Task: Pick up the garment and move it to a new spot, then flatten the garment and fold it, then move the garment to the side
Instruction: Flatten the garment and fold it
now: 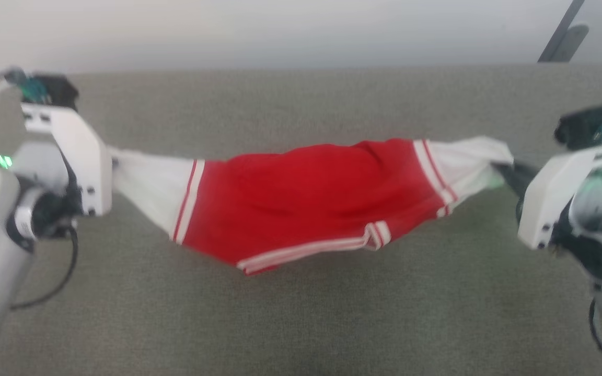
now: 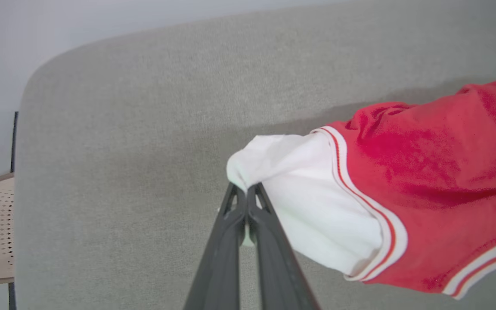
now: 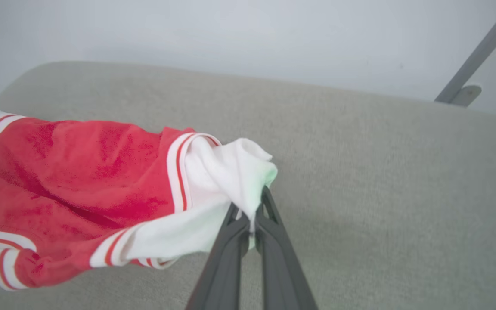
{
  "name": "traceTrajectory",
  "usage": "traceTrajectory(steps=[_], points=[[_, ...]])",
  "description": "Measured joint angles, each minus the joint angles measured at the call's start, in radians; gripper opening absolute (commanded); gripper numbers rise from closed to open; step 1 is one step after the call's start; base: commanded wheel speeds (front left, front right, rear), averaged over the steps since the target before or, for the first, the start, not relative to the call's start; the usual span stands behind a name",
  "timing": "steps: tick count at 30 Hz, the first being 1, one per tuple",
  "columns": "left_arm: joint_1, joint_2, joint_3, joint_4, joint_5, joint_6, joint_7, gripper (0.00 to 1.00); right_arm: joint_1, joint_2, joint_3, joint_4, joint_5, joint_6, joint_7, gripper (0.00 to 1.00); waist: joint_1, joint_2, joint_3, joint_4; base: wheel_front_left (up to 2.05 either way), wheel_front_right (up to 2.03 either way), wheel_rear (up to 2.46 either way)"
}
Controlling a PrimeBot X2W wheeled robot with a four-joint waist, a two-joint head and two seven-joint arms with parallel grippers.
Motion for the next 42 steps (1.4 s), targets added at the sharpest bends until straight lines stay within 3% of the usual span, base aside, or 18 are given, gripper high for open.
traceTrajectory(steps=[6, 13, 26, 34, 42], points=[[-0.123, 0.017, 0.019, -0.051, 0.027, 0.001, 0.006, 0.00, -0.111, 0.015, -0.046, -0.024, 0.008, 0.000, 0.015, 0.00, 0.0000, 0.0000, -0.068, 0.001, 0.00, 0.00, 0.00], [-0.276, 0.000, 0.021, -0.014, 0.081, -0.006, -0.020, 0.00, -0.259, 0.061, -0.087, 0.027, -0.024, -0.001, -0.016, 0.00, 0.0000, 0.0000, -0.139, 0.002, 0.00, 0.00, 0.00], [-0.501, -0.075, 0.009, 0.137, 0.152, -0.041, -0.132, 0.00, -0.541, 0.100, -0.068, 0.247, -0.092, -0.001, -0.207, 0.00, 0.0000, 0.0000, -0.140, -0.005, 0.00, 0.00, 0.00], [-0.640, -0.139, -0.007, 0.217, 0.216, -0.040, -0.233, 0.00, -0.733, 0.075, -0.019, 0.395, -0.174, -0.001, -0.441, 0.00, 0.0000, 0.0000, -0.023, -0.006, 0.00, 0.00, 0.00], [-0.857, -0.205, -0.016, 0.305, 0.321, -0.026, -0.450, 0.00, -0.978, 0.049, 0.007, 0.569, -0.297, 0.000, -0.760, 0.00, 0.0000, 0.0000, 0.165, -0.002, 0.00, 0.00, 0.00]])
